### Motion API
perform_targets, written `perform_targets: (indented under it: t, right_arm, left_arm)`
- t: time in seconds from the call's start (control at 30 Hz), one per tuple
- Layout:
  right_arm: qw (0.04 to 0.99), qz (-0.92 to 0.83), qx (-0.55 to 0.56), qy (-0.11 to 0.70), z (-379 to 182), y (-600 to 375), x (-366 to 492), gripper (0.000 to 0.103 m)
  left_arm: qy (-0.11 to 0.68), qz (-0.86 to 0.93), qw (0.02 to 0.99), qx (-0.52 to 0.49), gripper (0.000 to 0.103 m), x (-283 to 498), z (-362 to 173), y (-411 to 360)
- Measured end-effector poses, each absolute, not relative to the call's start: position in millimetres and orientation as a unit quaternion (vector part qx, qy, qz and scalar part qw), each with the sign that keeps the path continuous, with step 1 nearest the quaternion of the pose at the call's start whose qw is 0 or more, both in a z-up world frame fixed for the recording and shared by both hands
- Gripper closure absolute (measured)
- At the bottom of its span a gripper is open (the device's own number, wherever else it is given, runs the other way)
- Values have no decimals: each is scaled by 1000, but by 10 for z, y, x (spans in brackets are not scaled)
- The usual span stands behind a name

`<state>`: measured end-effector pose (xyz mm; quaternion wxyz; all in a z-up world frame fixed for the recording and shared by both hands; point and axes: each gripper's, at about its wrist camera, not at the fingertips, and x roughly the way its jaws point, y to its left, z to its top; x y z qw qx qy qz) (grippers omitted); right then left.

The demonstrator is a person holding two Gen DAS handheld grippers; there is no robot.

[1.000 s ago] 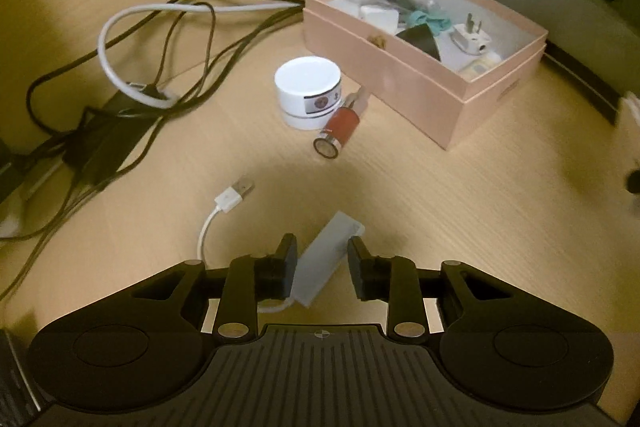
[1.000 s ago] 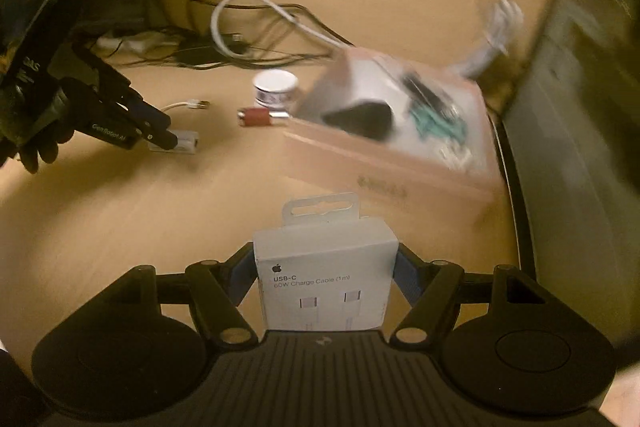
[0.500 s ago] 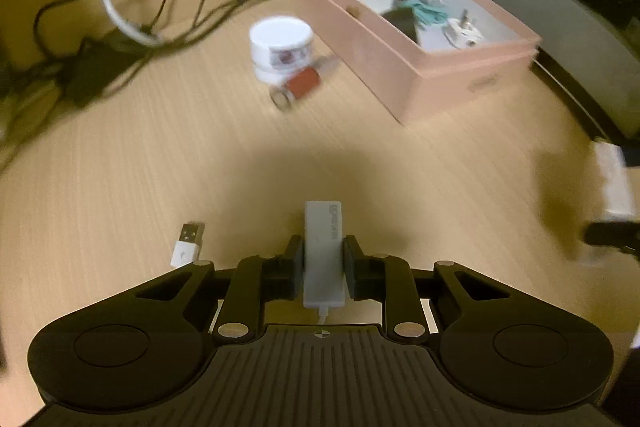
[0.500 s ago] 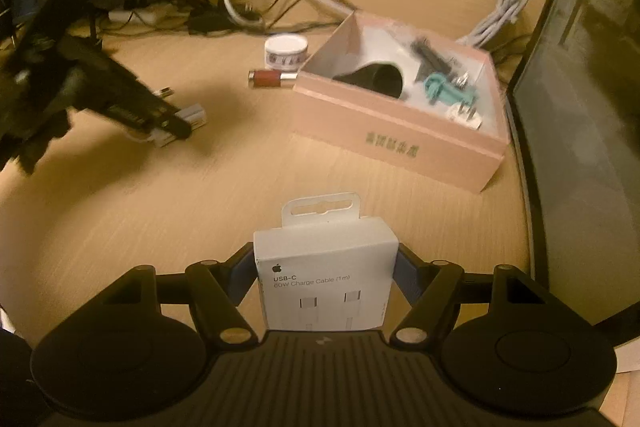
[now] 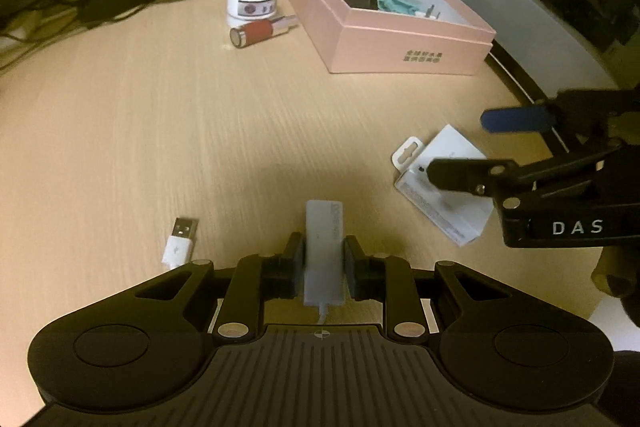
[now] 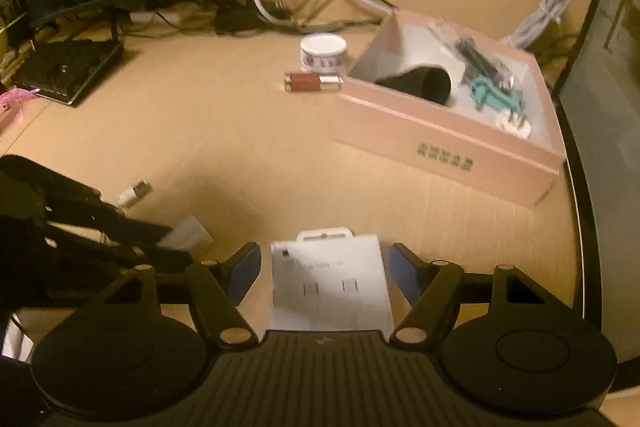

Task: Organize rigid objects

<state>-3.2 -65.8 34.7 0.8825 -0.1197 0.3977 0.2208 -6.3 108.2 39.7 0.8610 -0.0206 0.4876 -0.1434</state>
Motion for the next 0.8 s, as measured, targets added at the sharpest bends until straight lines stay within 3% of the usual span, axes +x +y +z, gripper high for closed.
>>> perform_targets:
  t: [0.23,0.57,0.8]
  right_arm:
    - [906,196,-99,361,350,-860,-191,28]
    - [928,129,-57,346,351,-1354,-308,28]
    - [891,206,-84,396,213,-1326,-444,28]
  left_arm:
    - [480,-133,867,18,78,-121,398,949]
    - [481,-118,868,-32,78,-110,395,1048]
    - [479,-98,871,-45,78,-151,397,1099]
